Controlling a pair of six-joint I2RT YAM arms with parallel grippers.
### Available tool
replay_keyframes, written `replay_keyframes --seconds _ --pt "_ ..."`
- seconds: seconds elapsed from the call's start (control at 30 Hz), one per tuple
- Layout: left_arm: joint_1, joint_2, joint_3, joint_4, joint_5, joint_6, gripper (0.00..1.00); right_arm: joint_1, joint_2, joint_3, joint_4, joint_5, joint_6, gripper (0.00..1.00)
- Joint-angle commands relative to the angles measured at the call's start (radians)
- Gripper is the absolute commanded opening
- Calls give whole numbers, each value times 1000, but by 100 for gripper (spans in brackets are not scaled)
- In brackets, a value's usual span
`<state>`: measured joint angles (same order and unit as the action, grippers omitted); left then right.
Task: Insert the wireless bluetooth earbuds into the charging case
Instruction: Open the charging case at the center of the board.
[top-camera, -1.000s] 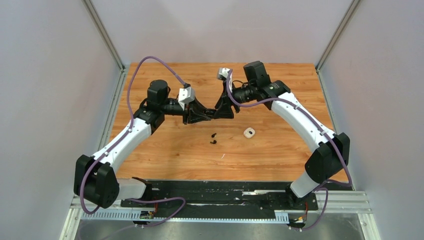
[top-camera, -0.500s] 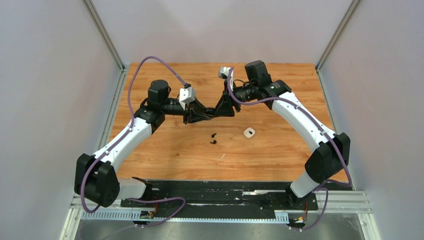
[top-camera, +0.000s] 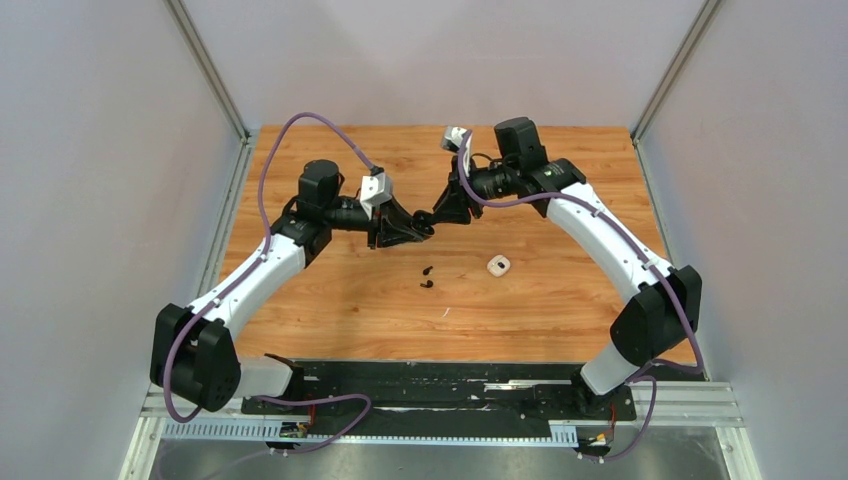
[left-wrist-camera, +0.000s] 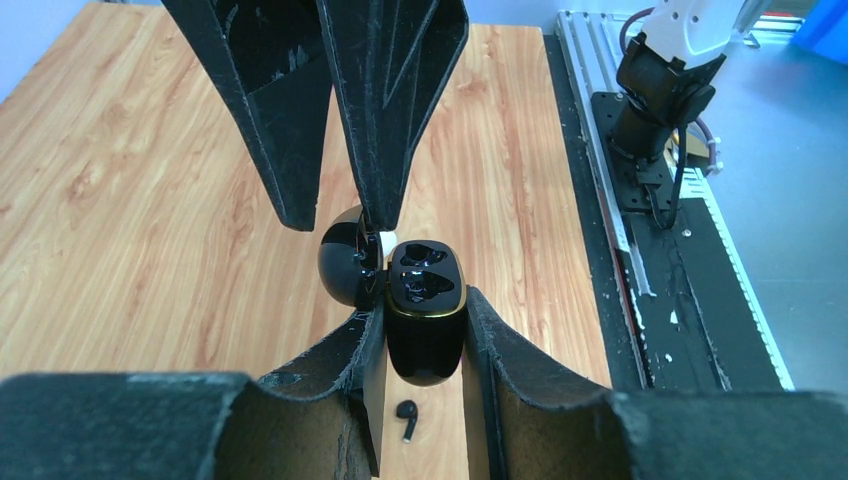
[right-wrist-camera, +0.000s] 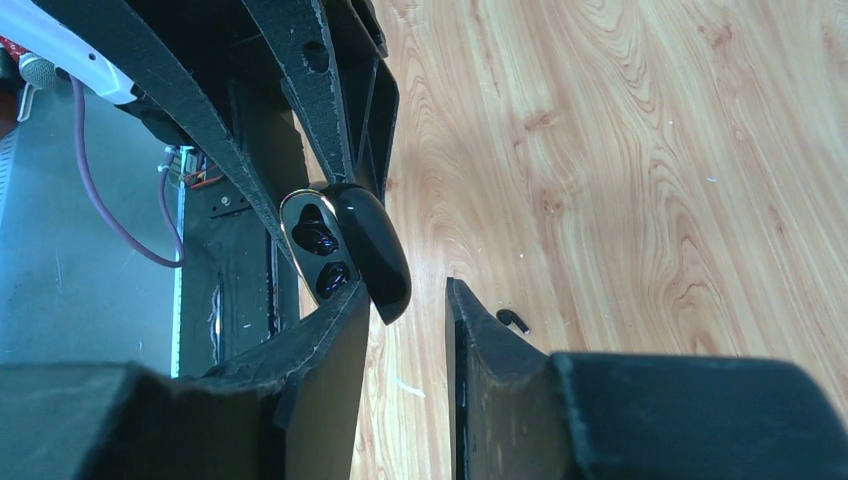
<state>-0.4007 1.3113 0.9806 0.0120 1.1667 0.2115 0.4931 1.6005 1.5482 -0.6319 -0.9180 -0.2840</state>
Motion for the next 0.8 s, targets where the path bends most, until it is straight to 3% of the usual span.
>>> replay_keyframes --seconds 0.0,0.2,0.57,0.77 --pt "-17 -2 -6 94 60 -115 0 -11 -41 17 102 18 3 32" --pt "-17 -5 -51 268 5 -278 0 -8 -52 -5 100 -2 9 32" --pt "-17 -7 -68 337 -30 -337 0 -8 -54 -33 86 -2 -7 31" --pt "-17 -7 -71 351 -34 -346 0 -9 -56 -45 77 11 -13 37"
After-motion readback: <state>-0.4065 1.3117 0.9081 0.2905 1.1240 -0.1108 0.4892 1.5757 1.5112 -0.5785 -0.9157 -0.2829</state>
